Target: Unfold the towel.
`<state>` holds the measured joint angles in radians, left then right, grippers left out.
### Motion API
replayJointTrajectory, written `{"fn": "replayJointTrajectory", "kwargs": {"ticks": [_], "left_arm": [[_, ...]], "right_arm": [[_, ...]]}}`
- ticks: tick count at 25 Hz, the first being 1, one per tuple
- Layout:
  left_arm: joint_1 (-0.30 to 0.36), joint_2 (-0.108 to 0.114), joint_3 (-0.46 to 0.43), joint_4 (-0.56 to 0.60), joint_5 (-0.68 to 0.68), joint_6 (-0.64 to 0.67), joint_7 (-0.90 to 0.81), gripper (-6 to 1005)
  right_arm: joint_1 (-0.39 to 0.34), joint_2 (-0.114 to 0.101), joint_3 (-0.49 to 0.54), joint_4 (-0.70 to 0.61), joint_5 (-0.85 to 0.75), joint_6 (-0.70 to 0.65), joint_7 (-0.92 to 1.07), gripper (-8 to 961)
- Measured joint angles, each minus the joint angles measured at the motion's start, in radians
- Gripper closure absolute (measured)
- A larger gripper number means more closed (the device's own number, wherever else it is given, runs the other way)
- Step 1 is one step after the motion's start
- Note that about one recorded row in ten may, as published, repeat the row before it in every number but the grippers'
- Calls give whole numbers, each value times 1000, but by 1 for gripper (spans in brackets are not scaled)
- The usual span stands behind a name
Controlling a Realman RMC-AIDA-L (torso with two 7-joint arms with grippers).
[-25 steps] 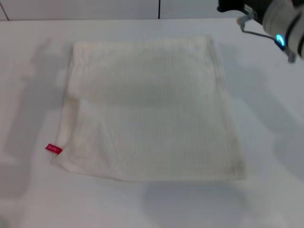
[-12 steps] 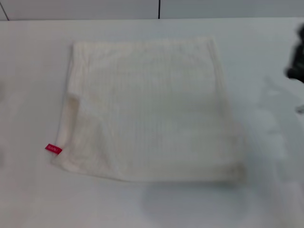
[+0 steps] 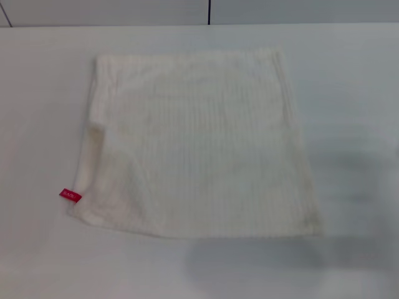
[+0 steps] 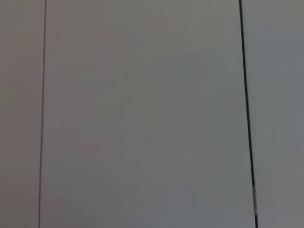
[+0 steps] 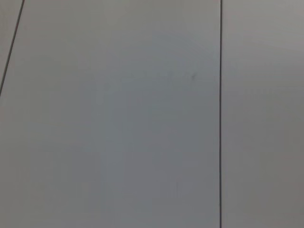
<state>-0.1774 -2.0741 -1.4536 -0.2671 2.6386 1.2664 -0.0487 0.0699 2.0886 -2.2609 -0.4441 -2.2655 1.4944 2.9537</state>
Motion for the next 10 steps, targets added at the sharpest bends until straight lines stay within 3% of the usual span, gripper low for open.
{"fn": "replayJointTrajectory", "kwargs": {"ticks": [7, 10], "left_arm": [[16, -3, 7, 7, 0, 40, -2, 202], [20, -3, 7, 8, 0, 40, -3, 202]], "right_arm": [[13, 0, -20, 18, 1, -6, 0, 567], [16, 1, -24, 25, 1, -8, 0, 567]]}}
